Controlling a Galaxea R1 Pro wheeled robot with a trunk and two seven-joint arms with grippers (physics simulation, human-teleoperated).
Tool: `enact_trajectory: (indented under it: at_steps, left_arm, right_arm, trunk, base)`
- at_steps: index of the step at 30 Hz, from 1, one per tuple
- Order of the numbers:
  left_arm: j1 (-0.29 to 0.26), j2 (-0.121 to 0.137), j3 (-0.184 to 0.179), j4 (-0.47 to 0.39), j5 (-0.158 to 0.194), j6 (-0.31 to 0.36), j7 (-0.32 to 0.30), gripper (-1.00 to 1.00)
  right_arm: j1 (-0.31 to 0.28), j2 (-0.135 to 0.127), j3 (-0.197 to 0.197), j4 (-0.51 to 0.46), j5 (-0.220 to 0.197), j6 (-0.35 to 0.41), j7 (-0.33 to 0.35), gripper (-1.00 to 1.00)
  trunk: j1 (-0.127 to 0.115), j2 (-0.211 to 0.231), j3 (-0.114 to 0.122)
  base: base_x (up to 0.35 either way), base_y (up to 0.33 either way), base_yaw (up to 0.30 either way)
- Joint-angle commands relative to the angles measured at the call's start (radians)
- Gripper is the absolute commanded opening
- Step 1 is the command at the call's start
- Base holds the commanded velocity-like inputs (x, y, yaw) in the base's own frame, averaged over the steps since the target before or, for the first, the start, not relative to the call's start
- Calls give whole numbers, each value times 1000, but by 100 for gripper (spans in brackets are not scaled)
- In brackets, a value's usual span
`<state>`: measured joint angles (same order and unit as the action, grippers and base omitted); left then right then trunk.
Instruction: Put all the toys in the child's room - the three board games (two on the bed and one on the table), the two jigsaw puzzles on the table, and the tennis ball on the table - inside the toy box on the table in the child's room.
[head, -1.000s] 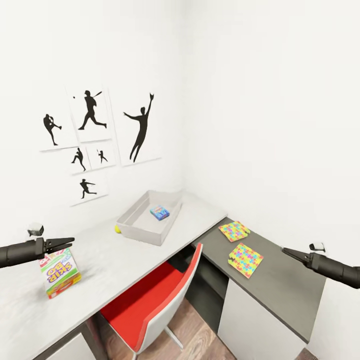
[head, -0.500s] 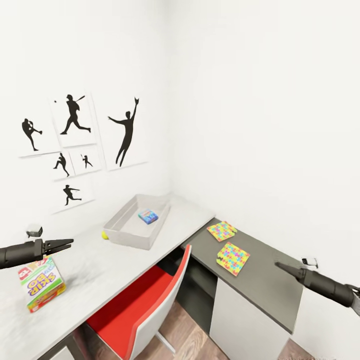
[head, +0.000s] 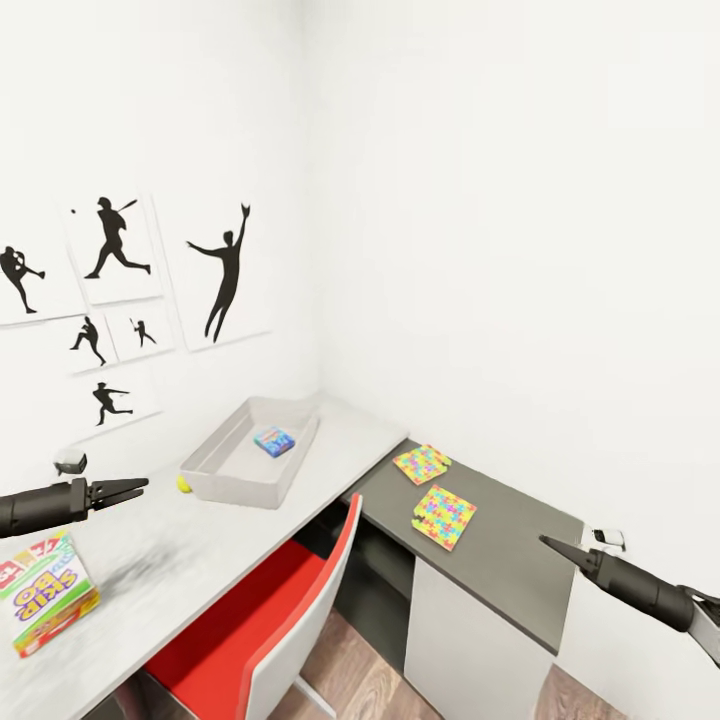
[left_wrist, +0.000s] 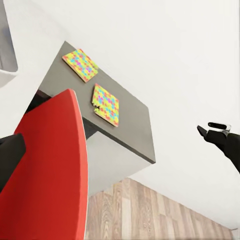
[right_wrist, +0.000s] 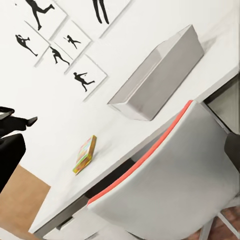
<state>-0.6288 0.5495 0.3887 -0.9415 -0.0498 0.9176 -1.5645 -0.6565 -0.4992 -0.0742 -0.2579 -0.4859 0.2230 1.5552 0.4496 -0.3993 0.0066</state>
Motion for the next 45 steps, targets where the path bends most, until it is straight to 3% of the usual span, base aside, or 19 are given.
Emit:
enact_trajectory:
  at_steps: [1, 45]
  left_arm:
    - [0, 0, 1, -1, -6, 11, -6, 100]
    - [1, -2, -2, -1, -14, 6, -6, 100]
  right_arm:
    - [0, 1, -2, 0, 0, 11, 3, 100]
    - [2, 3, -5, 9, -3, 12, -1, 100]
  trunk:
    - [0, -1, 1]
    - [0, -1, 65]
  base:
    - [0, 0, -167]
    - [0, 0, -165]
